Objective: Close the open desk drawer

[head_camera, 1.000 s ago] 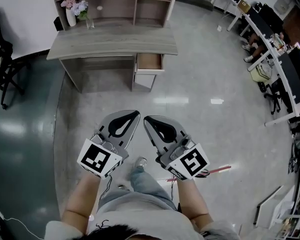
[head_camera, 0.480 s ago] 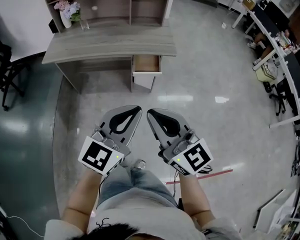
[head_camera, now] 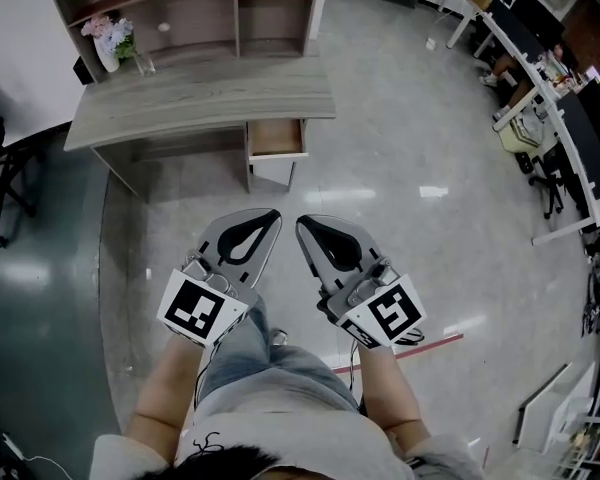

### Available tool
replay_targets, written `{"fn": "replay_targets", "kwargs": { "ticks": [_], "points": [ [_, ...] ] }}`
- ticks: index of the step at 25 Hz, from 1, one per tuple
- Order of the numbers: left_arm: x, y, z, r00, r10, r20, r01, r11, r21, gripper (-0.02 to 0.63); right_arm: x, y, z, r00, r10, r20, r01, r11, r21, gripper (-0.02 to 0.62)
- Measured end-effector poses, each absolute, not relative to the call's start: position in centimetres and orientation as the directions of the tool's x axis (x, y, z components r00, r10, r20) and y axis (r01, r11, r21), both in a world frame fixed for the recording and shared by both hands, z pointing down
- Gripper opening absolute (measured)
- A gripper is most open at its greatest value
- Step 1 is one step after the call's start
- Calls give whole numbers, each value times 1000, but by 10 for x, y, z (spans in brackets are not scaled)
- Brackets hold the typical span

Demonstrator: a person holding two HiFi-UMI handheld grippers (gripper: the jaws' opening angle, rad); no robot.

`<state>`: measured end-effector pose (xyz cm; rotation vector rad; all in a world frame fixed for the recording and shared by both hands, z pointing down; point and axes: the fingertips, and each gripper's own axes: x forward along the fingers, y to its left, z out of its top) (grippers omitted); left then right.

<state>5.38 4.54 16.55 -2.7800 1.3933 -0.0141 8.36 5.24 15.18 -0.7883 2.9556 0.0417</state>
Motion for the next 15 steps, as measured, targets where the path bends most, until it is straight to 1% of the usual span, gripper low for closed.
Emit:
{"fn": "replay_targets", "kwargs": {
  "ticks": [5, 15],
  "points": [
    [51, 11, 164, 629, -777, -5, -777, -628, -46, 11, 78, 17, 153, -846, -526, -86, -529, 848, 14, 9],
    [23, -65, 164, 652, -758, -4, -758, -651, -33, 11, 46, -59, 154, -835, -544, -80, -546, 838, 8, 9]
  ]
}}
